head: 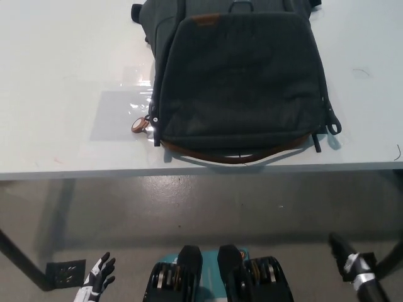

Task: A bag is kept in the middle of the table with its flap loosely closed and the robot uses its right hand to adjust it and opens it

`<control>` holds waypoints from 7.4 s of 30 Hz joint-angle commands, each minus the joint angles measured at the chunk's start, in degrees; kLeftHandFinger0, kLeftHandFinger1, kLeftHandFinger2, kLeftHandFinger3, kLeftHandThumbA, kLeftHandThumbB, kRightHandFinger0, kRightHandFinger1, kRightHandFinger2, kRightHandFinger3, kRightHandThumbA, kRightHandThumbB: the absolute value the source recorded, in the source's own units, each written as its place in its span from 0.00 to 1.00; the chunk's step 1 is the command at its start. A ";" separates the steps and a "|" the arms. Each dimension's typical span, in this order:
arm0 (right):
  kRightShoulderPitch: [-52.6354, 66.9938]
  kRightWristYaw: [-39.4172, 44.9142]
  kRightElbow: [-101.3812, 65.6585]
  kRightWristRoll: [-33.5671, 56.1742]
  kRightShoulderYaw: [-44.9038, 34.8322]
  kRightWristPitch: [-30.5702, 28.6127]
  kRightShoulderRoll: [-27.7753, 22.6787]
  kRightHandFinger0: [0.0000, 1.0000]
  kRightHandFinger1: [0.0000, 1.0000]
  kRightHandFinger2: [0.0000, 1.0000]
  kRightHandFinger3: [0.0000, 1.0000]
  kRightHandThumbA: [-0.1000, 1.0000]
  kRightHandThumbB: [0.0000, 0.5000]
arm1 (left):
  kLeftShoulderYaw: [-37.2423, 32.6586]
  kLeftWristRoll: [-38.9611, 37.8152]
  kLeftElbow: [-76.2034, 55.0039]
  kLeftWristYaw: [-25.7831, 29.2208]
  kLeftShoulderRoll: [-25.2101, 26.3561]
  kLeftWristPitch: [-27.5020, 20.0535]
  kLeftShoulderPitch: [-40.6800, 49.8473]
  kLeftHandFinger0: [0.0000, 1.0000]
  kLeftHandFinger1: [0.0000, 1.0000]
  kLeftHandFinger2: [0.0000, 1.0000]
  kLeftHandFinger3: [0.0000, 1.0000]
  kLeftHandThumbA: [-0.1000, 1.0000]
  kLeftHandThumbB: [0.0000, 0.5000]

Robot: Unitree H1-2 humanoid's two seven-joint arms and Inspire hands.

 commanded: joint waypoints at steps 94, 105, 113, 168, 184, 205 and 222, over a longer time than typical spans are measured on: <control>-63.41 -0.68 26.32 8.40 -6.60 31.25 2.67 0.00 0.36 0.66 0.71 0.00 0.23 | -2.01 -0.14 -3.03 -0.95 4.79 -3.13 8.27 1.00 1.00 1.00 1.00 1.00 1.00; -46.82 -0.03 -7.29 10.43 -4.18 35.25 3.11 0.00 0.27 0.50 0.62 0.00 0.21 | -2.18 -0.43 -2.42 -1.43 4.67 -3.13 8.67 1.00 1.00 1.00 1.00 1.00 1.00; -38.13 0.58 -22.23 12.74 -2.13 40.40 2.62 0.00 0.21 0.50 0.65 0.00 0.22 | -2.00 0.24 -2.17 -0.76 4.93 -3.13 7.88 1.00 1.00 1.00 1.00 1.00 1.00; 5.59 14.79 -18.72 29.72 -20.34 5.71 -2.70 1.00 1.00 1.00 1.00 1.00 1.00 | -1.48 1.48 -2.32 -0.28 6.01 -3.13 1.99 1.00 1.00 1.00 1.00 1.00 1.00; 2.17 18.66 13.95 20.07 -4.79 1.40 7.25 1.00 1.00 1.00 1.00 1.00 0.75 | -1.96 2.04 -1.51 -0.41 6.36 -3.13 0.10 1.00 1.00 1.00 1.00 1.00 1.00; -1.95 16.96 21.81 17.58 0.37 1.24 8.33 1.00 1.00 1.00 1.00 1.00 0.64 | -1.83 1.60 -0.47 -0.63 5.92 -3.13 -0.71 1.00 1.00 1.00 1.00 1.00 1.00; -2.73 16.89 21.90 17.52 0.33 1.83 7.39 1.00 1.00 1.00 1.00 1.00 0.62 | -1.95 2.61 -0.30 -0.19 5.70 -3.13 -0.67 1.00 1.00 1.00 1.00 1.00 1.00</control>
